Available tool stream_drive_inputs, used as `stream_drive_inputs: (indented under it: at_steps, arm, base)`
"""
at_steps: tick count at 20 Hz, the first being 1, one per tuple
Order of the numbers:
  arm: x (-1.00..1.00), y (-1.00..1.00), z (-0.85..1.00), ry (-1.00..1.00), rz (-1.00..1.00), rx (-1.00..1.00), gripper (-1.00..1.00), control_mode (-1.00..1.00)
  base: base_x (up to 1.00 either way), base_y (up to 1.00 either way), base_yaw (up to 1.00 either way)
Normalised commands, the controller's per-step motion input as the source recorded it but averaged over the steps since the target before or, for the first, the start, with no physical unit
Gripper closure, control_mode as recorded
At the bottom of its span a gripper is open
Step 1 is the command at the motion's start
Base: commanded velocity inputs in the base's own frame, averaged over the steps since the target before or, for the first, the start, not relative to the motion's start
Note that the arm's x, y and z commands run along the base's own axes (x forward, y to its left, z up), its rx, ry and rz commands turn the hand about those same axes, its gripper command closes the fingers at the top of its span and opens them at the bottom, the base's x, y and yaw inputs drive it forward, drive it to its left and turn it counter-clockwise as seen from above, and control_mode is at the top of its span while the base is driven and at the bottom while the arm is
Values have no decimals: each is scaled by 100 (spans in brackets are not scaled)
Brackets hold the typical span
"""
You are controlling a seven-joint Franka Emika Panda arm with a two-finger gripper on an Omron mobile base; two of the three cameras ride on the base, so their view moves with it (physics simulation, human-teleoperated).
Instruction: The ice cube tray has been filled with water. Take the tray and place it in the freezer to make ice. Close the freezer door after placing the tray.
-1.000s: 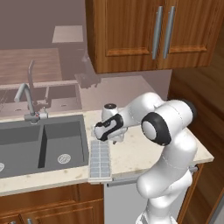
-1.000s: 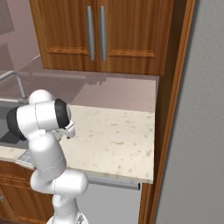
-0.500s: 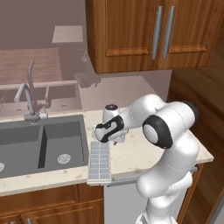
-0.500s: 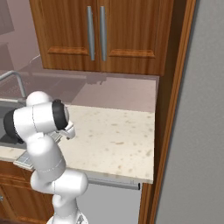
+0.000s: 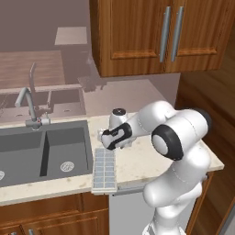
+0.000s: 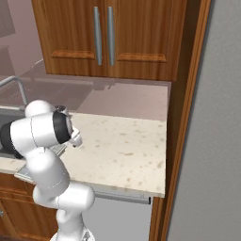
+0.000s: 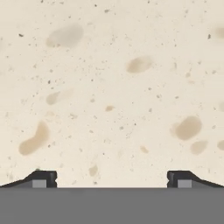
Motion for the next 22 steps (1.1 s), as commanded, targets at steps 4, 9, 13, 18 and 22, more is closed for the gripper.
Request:
stream_drive_inputs:
  at_steps: [4, 9, 13, 18, 22]
  arm:
    - [0, 0, 40, -10, 0, 0, -100, -100]
    - [-2, -4, 57, -9, 0, 0, -100, -100]
    - [-9, -8, 61, -10, 0, 0, -100, -100]
    - [-32, -1, 48, -11, 5, 0, -100, -100]
    - [-42, 0, 29, -5, 12, -1, -100, -100]
  base:
    - [0, 0, 0]
    - [0, 0, 0]
    - [0, 0, 0]
    - [0, 0, 0]
    - [0, 0, 0]
